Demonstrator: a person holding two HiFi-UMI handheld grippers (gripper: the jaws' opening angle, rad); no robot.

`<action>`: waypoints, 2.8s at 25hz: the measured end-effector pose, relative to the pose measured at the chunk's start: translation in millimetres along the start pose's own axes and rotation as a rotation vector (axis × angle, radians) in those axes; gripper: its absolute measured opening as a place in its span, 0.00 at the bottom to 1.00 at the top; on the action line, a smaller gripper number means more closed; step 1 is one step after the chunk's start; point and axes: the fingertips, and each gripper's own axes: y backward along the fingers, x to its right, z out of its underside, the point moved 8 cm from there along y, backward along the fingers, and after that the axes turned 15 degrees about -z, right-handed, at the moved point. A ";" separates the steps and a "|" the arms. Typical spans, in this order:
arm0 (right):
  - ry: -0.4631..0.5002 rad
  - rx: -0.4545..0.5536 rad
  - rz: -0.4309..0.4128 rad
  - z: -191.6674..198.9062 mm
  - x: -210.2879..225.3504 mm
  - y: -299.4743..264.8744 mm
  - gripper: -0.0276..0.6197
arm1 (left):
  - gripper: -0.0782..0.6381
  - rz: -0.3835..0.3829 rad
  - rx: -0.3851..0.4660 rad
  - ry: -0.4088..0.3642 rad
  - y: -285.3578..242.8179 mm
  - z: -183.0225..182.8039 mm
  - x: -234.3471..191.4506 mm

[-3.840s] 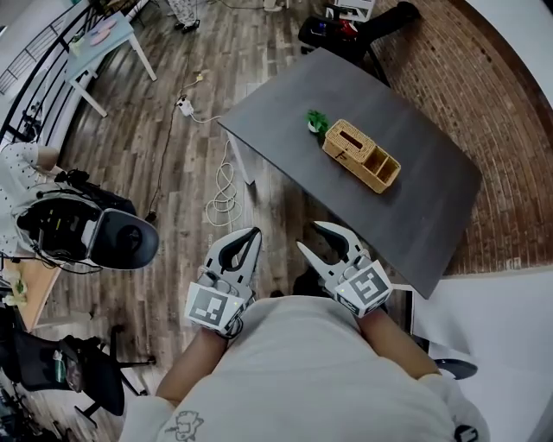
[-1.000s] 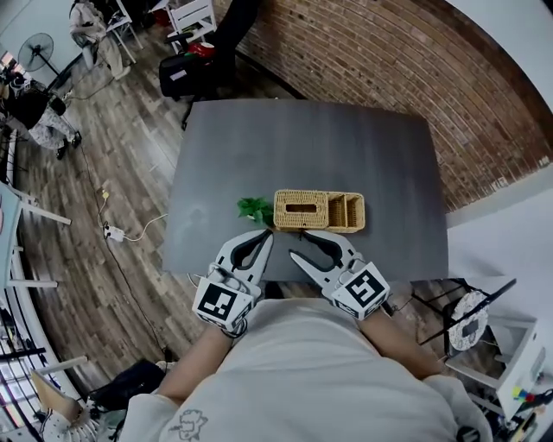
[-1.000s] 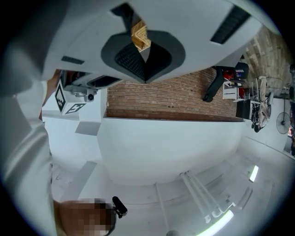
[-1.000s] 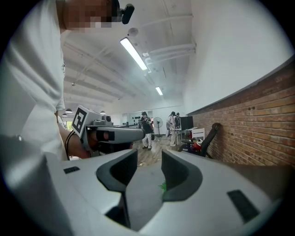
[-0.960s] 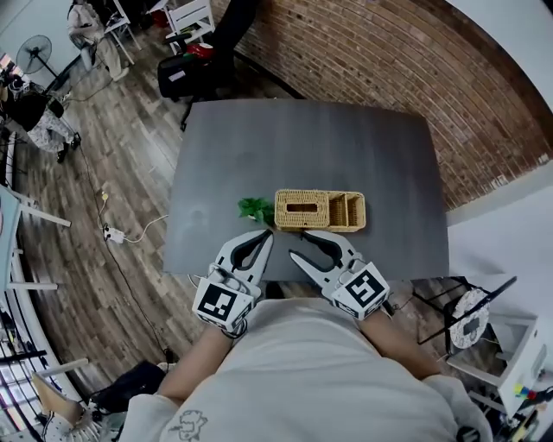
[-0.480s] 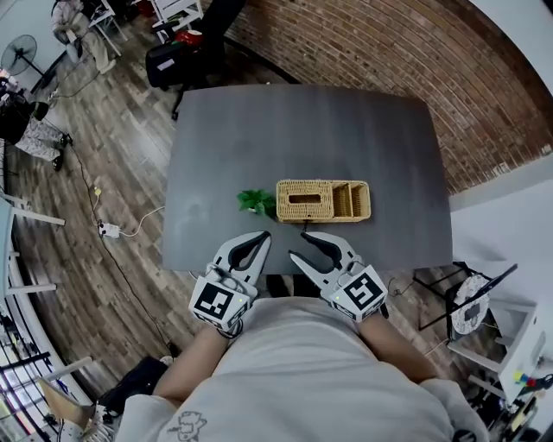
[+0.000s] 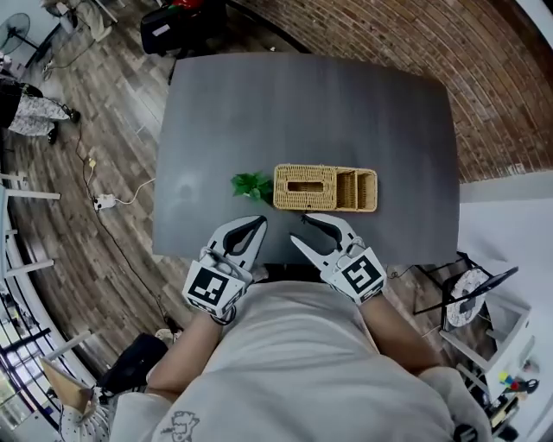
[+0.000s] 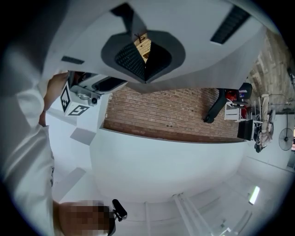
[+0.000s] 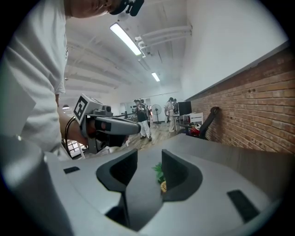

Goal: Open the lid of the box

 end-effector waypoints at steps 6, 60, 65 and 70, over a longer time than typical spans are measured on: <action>0.030 -0.115 -0.048 30.2 33.8 -11.1 0.31 | 0.12 0.008 -0.043 -0.018 -27.2 24.8 -2.5; 0.151 -0.681 -0.390 115.5 116.7 -53.5 0.41 | 0.12 -0.038 -0.179 -0.009 -82.6 99.5 -9.1; 0.131 -0.651 -0.448 84.6 122.0 -46.9 0.33 | 0.12 -0.041 -0.169 -0.020 -81.2 91.1 -12.6; 0.168 -0.642 -0.459 52.2 129.5 -42.6 0.22 | 0.12 -0.055 -0.153 -0.024 -81.9 78.8 -17.1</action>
